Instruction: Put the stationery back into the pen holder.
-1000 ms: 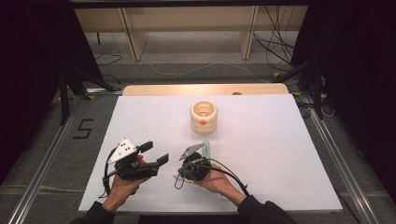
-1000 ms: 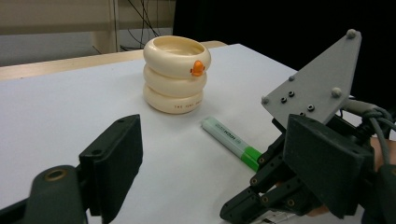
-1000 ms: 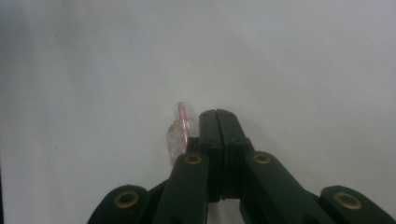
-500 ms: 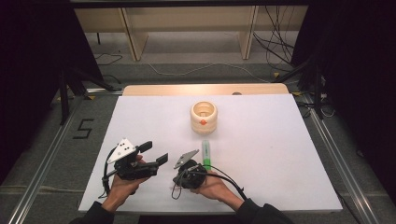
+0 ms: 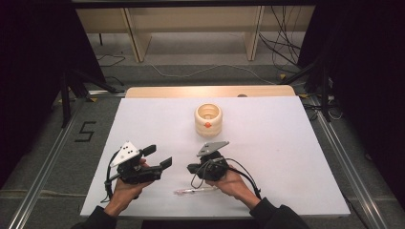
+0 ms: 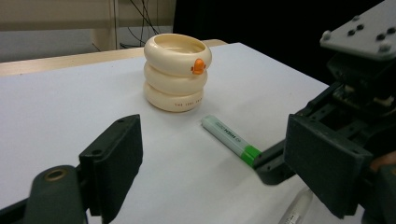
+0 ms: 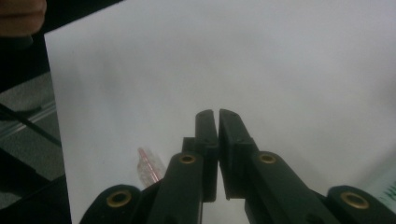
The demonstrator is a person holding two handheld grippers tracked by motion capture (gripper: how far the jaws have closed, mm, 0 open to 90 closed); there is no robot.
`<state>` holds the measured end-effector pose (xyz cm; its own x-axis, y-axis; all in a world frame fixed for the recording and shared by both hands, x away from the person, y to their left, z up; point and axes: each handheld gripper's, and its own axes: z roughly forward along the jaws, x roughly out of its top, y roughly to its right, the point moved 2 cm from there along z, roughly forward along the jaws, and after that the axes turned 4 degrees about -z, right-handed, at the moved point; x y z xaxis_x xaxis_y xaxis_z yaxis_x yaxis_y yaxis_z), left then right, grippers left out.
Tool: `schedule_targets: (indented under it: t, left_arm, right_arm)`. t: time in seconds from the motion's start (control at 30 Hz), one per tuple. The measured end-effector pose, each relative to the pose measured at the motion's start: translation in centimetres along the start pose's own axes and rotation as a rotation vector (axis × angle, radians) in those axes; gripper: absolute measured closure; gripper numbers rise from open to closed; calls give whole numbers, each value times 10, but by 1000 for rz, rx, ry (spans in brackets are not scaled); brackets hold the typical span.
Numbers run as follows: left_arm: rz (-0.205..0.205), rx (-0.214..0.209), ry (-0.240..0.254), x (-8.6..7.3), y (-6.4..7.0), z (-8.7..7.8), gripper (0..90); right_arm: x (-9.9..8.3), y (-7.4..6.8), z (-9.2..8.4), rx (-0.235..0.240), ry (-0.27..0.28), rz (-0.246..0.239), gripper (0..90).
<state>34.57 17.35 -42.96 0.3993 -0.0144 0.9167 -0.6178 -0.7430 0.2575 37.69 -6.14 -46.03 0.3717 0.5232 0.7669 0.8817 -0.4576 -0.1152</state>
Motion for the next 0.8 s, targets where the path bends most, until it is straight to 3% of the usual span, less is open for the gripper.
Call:
schedule_targets:
  t: [0.4,0.53,0.8]
  left_arm:
    - [6,-6,-19,-1,0,2,193]
    - [-5,4,-21,-2,-3,2,193]
    - [15,-15,-51,-3,1,6,191]
  right_arm:
    - [-10,21,-56,-75,144,72,628]
    - [-14,26,-70,-96,175,96,561]
    - [-27,30,-92,-134,209,138,414]
